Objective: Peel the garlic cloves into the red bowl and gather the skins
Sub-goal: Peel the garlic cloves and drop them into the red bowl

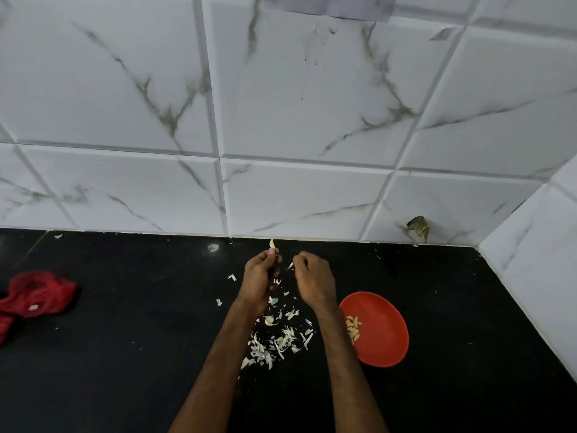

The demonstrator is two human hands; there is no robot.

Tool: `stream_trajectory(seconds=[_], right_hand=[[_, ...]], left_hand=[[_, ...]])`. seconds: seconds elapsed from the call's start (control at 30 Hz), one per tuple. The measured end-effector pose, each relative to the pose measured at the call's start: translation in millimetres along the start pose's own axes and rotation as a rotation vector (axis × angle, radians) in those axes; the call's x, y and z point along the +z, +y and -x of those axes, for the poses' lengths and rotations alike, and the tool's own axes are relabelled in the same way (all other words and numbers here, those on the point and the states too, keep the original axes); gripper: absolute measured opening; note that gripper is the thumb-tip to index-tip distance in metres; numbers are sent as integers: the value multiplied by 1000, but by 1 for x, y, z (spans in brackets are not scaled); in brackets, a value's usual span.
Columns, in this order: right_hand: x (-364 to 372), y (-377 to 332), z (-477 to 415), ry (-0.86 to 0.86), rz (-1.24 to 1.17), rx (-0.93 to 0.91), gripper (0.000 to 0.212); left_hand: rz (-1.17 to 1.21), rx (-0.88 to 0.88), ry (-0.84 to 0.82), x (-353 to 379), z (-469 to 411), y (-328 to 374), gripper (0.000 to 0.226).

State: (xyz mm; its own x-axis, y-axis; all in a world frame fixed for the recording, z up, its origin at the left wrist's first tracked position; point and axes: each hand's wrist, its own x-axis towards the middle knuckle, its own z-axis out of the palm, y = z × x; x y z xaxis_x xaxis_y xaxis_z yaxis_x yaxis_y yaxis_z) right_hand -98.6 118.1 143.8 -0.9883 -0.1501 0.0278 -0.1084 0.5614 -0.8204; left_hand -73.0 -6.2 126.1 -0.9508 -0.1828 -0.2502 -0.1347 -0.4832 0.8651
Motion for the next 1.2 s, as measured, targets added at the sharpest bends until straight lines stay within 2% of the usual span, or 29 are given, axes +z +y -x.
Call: stream_trajectory(seconds=[0.1, 0.17, 0.2, 0.27, 0.4, 0.5, 0.63, 0.73, 0.83, 0.93, 1.0, 1.1, 1.2], right_hand=[[0, 6, -2, 25, 106, -55, 32], [-3, 7, -4, 48, -73, -90, 9], [-5, 6, -4, 47, -188, -99, 5], [-8, 5, -4, 22, -316, -135, 17], [-3, 12, -6, 104, -242, -212, 7], [-2, 12, -6, 162, -181, -235, 9], [-1, 9, -4, 193, -152, -275, 15], [-2, 12, -5, 162, -199, -189, 14], [0, 15, -9, 102, -363, -48, 18], [2, 12, -5, 74, -645, 99, 11], [0, 10, -2, 83, -722, 131, 8], [-3, 8, -1, 111, -645, 49, 4], [-5, 5, -3, 160, -452, -63, 9]], left_hand=[[-219, 69, -18, 5, 3, -1, 27], [-369, 123, -29, 6, 2, -3, 24], [-444, 149, -33, 5, 0, -5, 23], [-581, 180, -50, 2, -2, -8, 22], [-759, 209, -103, 0, 0, -11, 35], [-859, 248, -116, 5, 1, -9, 34], [-846, 302, -176, 3, -2, -10, 37], [-890, 385, -170, -2, 0, -7, 29], [-864, 437, -154, -4, 1, -7, 31], [-824, 462, -129, -4, 2, -6, 29], [-785, 455, -134, -4, 2, -5, 23], [-798, 398, -145, -4, 0, -3, 27], [-756, 329, -140, -2, -1, -1, 32]])
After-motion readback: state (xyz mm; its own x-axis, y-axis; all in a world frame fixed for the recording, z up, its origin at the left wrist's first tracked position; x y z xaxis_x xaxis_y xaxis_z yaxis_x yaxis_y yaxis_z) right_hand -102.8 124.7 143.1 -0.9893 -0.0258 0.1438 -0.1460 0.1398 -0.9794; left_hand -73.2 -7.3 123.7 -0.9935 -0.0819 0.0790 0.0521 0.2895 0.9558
